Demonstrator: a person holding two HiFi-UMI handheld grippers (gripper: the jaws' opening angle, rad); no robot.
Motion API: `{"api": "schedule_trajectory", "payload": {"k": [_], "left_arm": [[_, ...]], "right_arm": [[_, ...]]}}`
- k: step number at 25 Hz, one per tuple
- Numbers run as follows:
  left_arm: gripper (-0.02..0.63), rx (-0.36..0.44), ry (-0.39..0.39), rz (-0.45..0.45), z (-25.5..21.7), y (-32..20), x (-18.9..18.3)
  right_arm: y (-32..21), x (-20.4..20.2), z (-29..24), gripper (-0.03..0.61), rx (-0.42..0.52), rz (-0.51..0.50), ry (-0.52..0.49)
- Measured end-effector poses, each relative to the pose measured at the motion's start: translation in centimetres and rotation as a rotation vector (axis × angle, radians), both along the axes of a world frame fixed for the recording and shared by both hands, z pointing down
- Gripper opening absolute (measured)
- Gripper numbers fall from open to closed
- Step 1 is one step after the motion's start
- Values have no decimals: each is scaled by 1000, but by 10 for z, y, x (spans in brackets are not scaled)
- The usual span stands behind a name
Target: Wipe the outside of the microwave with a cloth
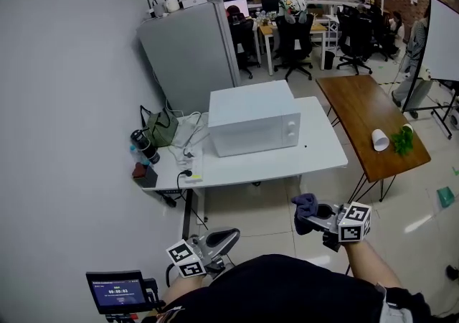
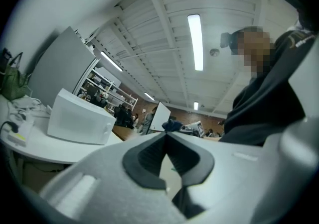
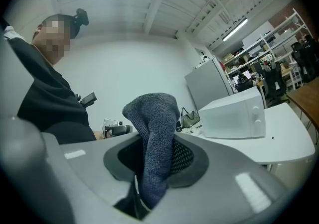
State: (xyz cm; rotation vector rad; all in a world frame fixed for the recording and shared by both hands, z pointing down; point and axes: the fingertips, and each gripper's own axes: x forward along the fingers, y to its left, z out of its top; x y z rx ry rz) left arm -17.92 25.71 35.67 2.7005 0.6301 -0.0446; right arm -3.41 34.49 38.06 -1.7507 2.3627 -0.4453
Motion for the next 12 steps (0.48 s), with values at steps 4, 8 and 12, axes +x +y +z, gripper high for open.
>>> {"api": "schedule_trajectory", "payload": {"k": [4, 8, 12], "left_arm": [[3, 4, 14, 21, 5, -70, 0], [3, 20, 1, 53, 1, -147, -5], [3, 13, 9, 88, -1, -209, 6]], "right_arm": [[-69, 4, -7, 95, 11, 38, 10], [-133, 0, -15, 95, 15, 83, -7], [-181, 8, -18, 95, -7, 140, 6]]}}
